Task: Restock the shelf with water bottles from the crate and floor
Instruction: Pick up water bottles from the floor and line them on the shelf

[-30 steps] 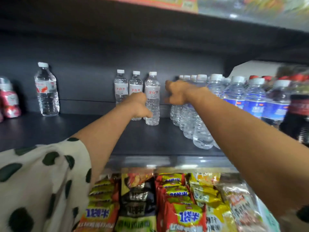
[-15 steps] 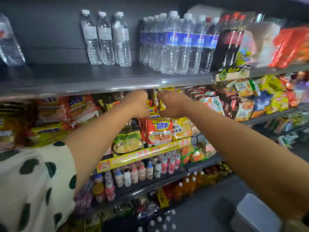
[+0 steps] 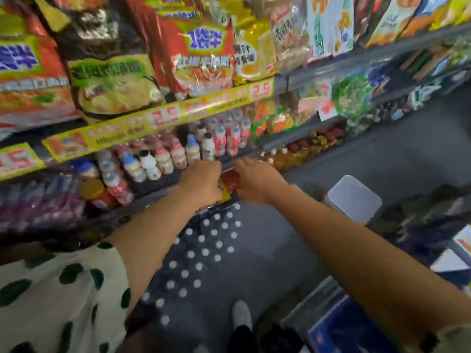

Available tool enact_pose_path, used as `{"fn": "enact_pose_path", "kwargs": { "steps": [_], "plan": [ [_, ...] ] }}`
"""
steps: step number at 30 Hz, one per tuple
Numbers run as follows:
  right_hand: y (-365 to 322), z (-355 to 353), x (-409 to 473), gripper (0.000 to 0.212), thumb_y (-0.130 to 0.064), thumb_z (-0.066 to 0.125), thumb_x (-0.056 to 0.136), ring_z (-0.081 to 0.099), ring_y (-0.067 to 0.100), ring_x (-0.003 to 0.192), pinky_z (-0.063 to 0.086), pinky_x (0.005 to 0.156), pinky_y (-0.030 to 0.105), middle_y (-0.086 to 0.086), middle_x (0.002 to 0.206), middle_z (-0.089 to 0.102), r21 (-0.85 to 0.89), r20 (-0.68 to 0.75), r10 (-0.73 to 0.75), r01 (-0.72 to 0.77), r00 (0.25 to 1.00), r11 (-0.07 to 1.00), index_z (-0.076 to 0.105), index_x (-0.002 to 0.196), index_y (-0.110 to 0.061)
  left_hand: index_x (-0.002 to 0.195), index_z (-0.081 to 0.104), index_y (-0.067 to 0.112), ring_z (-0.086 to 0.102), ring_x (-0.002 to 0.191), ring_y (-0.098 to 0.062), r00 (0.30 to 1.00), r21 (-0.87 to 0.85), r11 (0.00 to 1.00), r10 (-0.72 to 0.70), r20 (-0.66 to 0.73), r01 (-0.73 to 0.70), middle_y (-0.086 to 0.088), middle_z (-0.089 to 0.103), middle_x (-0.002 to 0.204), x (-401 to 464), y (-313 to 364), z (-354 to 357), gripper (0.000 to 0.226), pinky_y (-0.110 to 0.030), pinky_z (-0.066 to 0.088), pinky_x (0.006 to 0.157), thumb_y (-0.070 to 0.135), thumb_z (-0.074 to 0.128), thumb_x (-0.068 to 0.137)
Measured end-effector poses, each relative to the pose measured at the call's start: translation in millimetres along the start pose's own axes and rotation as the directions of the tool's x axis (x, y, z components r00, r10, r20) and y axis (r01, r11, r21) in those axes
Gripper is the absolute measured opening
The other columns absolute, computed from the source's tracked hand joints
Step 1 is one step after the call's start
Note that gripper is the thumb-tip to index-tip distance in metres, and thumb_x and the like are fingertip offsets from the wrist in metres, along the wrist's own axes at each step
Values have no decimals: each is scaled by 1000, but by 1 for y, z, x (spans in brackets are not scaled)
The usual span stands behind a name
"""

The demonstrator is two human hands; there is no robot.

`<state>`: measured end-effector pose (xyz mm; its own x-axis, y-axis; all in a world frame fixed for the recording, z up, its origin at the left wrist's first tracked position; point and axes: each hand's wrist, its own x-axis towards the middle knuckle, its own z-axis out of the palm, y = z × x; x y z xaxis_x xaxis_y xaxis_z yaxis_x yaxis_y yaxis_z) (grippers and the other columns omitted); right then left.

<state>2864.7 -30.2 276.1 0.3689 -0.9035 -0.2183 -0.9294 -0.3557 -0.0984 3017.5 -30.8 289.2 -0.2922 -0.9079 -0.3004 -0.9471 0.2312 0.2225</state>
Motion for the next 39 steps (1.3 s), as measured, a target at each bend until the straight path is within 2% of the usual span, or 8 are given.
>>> {"fn": "enact_pose_path", "kwargs": {
  "steps": [5, 9, 14, 23, 29, 32, 35, 39],
  "plan": [
    [46, 144, 30, 57, -31, 60, 86, 45, 35, 120, 40, 88, 39, 13, 131, 45, 73, 161, 68, -80, 985, 994, 37, 132, -7, 91, 50, 13, 60, 94, -32, 997, -36, 999, -5, 71, 7, -12, 61, 101, 67, -4, 130, 25, -35, 43, 65, 21, 70, 78],
    [75, 261, 57, 67, -34, 60, 88, 44, 35, 124, 38, 98, 39, 15, 139, 41, 117, 265, 94, -128, 960, 985, 30, 142, -9, 112, 59, 10, 58, 108, -33, 993, -74, 997, -10, 120, 19, -13, 60, 114, 114, -16, 241, 33, -41, 51, 83, 14, 66, 81],
    [91, 398, 83, 57, -31, 60, 86, 49, 34, 119, 39, 96, 37, 13, 131, 47, 128, 334, 115, -166, 936, 978, 38, 133, -10, 122, 53, 14, 55, 112, -33, 968, -42, 997, -53, 244, 65, -11, 58, 122, 154, -37, 365, 45, -43, 51, 87, 23, 68, 81],
    [87, 555, 127, 64, -29, 56, 91, 51, 36, 118, 40, 96, 41, 15, 132, 48, 59, 380, 151, -187, 912, 981, 24, 143, -13, 126, 53, 15, 56, 113, -30, 965, -27, 992, -116, 234, 126, -10, 58, 124, 184, -78, 495, 42, -40, 48, 87, 19, 66, 86],
    [84, 583, 151, 37, -13, 47, 97, 57, 38, 111, 45, 91, 43, 19, 124, 53, 33, 344, 133, -154, 929, 988, 36, 132, -7, 125, 53, 15, 53, 116, -27, 971, -56, 986, -145, 191, 158, -7, 57, 125, 191, -91, 515, 44, -36, 47, 83, 19, 69, 84],
    [85, 568, 149, 35, -10, 43, 97, 57, 39, 111, 45, 90, 44, 20, 123, 54, 43, 351, 102, -125, 931, 991, 37, 131, -6, 118, 56, 15, 56, 111, -27, 972, -96, 981, -148, 184, 167, -7, 59, 118, 187, -94, 503, 38, -37, 48, 82, 19, 70, 83],
    [89, 520, 140, 40, -13, 46, 94, 55, 39, 110, 44, 89, 42, 20, 124, 53, 77, 321, 71, -101, 944, 992, 37, 133, -7, 106, 58, 15, 58, 104, -27, 973, -162, 972, -143, 182, 173, -7, 61, 110, 178, -93, 471, 31, -39, 51, 81, 22, 73, 79],
    [89, 413, 120, 45, -21, 54, 92, 55, 41, 107, 43, 85, 40, 21, 120, 54, 141, 298, 29, -74, 954, 987, 38, 131, -7, 111, 57, 17, 56, 107, -28, 973, -196, 964, -144, 181, 179, -7, 59, 114, 155, -78, 407, 37, -41, 52, 84, 21, 72, 77]
  ]
}}
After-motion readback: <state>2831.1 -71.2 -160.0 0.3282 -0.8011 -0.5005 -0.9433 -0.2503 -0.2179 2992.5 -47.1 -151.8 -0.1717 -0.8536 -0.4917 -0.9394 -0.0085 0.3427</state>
